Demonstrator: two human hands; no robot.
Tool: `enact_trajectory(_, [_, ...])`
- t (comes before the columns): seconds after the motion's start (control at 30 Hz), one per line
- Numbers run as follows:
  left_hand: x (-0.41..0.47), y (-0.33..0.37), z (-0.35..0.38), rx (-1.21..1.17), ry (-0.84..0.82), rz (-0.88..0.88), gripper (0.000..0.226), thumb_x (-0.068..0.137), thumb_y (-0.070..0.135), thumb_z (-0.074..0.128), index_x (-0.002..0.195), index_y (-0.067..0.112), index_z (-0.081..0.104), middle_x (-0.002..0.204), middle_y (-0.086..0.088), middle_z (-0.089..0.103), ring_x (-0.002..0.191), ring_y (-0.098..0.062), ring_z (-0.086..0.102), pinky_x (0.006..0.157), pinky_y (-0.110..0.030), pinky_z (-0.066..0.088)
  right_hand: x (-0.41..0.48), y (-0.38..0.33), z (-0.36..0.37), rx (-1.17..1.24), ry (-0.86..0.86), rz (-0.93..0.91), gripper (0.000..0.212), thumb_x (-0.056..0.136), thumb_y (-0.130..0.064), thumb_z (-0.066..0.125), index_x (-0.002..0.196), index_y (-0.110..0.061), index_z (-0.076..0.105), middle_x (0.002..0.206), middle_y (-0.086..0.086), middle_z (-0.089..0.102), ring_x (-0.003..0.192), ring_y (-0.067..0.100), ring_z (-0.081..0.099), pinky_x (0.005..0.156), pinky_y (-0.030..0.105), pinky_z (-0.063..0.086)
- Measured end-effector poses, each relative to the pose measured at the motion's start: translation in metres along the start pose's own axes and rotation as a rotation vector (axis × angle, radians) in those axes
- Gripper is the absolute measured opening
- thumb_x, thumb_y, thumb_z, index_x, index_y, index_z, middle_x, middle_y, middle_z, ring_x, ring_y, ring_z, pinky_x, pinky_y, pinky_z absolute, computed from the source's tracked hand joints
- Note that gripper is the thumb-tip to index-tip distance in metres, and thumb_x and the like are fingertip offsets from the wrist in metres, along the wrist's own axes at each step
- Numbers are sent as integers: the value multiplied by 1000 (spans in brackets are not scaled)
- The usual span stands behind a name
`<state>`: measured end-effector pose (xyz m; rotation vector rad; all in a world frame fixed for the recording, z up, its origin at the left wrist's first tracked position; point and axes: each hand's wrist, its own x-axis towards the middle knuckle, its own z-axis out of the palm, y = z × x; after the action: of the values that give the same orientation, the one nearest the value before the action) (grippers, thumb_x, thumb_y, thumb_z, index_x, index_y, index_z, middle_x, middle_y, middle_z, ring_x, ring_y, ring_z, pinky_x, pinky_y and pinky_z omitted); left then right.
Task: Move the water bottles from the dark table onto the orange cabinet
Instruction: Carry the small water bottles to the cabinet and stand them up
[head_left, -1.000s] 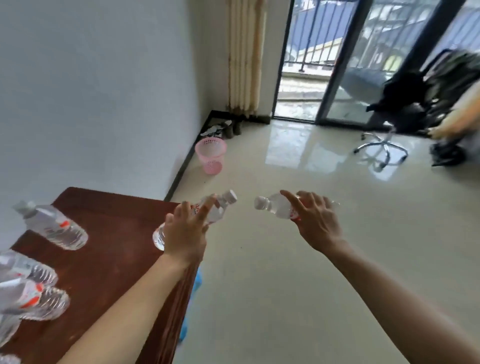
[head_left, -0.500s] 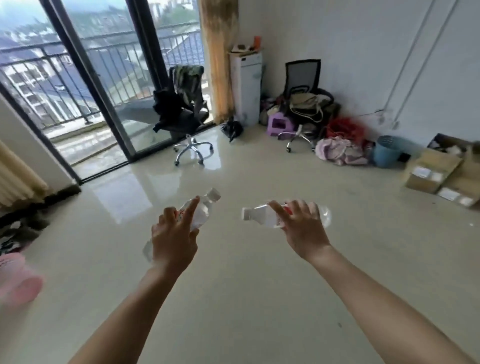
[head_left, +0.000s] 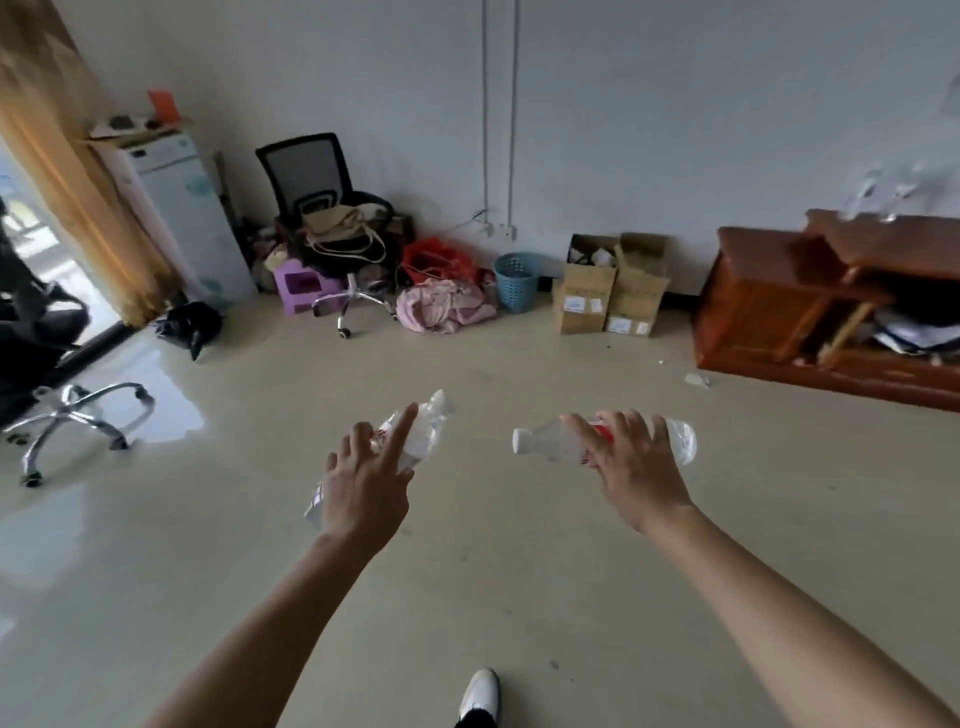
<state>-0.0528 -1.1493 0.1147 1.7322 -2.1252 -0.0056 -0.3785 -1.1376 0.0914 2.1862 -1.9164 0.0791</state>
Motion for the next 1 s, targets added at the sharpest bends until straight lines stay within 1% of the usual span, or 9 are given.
enact_trajectory(0.1, [91, 43, 34, -71, -37, 144, 98, 72, 21, 85, 149, 38, 27, 105, -16, 51, 86, -39, 56, 74, -47, 51, 35, 56, -12, -5, -21, 181, 89, 74, -10, 81, 148, -34, 37, 116, 11, 57, 107, 37, 55, 95, 61, 42])
enact_trajectory(0.23, [187, 120, 72, -130, -80, 369, 98, 71, 21, 86, 149, 36, 28, 105, -16, 52, 86, -38, 57, 71, -45, 51, 47, 128, -28, -13, 37, 359, 83, 76, -7, 80, 143, -34, 38, 116, 13, 59, 105, 38, 59, 93, 61, 45])
enact_trajectory(0.4, [263, 230, 126, -170, -171, 607, 97, 76, 23, 83, 149, 38, 20, 108, -16, 52, 90, -37, 57, 74, -47, 50, 26, 217, -21, -64, 0, 590, 85, 74, -17, 85, 144, -33, 40, 118, 14, 58, 108, 38, 59, 92, 63, 45])
enact_trajectory(0.5, [299, 289, 168, -158, -207, 704, 96, 79, 26, 80, 149, 40, 16, 112, -15, 51, 94, -36, 57, 77, -47, 50, 13, 270, -2, -79, -11, 712, 86, 71, -14, 86, 143, -33, 43, 119, 11, 57, 110, 36, 58, 94, 63, 44])
enact_trajectory(0.63, [343, 366, 216, -131, -252, 787, 93, 84, 32, 76, 148, 43, 9, 116, -12, 49, 100, -32, 56, 82, -46, 51, 13, 343, 31, -95, -20, 809, 89, 67, -6, 83, 143, -33, 46, 118, 9, 57, 108, 35, 57, 94, 63, 43])
enact_trajectory(0.73, [387, 440, 247, -126, -271, 830, 91, 87, 33, 72, 146, 47, 4, 120, -9, 46, 105, -29, 54, 84, -42, 50, 31, 422, 53, -60, -41, 865, 90, 66, -2, 79, 143, -35, 45, 116, 7, 57, 106, 33, 57, 95, 60, 44])
enact_trajectory(0.8, [416, 479, 256, -135, -247, 841, 92, 84, 32, 75, 146, 46, 8, 117, -9, 48, 102, -29, 56, 77, -43, 53, 48, 465, 59, -39, -37, 865, 89, 67, -2, 78, 142, -35, 44, 115, 7, 59, 107, 33, 58, 95, 58, 44])
enact_trajectory(0.9, [461, 538, 269, -124, -193, 853, 92, 78, 31, 81, 147, 40, 20, 111, -11, 53, 94, -31, 60, 62, -42, 52, 71, 532, 62, -44, -43, 850, 84, 70, -4, 75, 142, -34, 45, 116, 8, 59, 108, 33, 59, 94, 58, 45])
enact_trajectory(1.0, [500, 587, 286, -111, -198, 824, 90, 79, 32, 81, 150, 37, 27, 111, -12, 53, 93, -31, 60, 60, -40, 52, 96, 589, 64, -26, -68, 866, 84, 70, -8, 75, 144, -34, 44, 117, 7, 57, 107, 32, 58, 93, 55, 46])
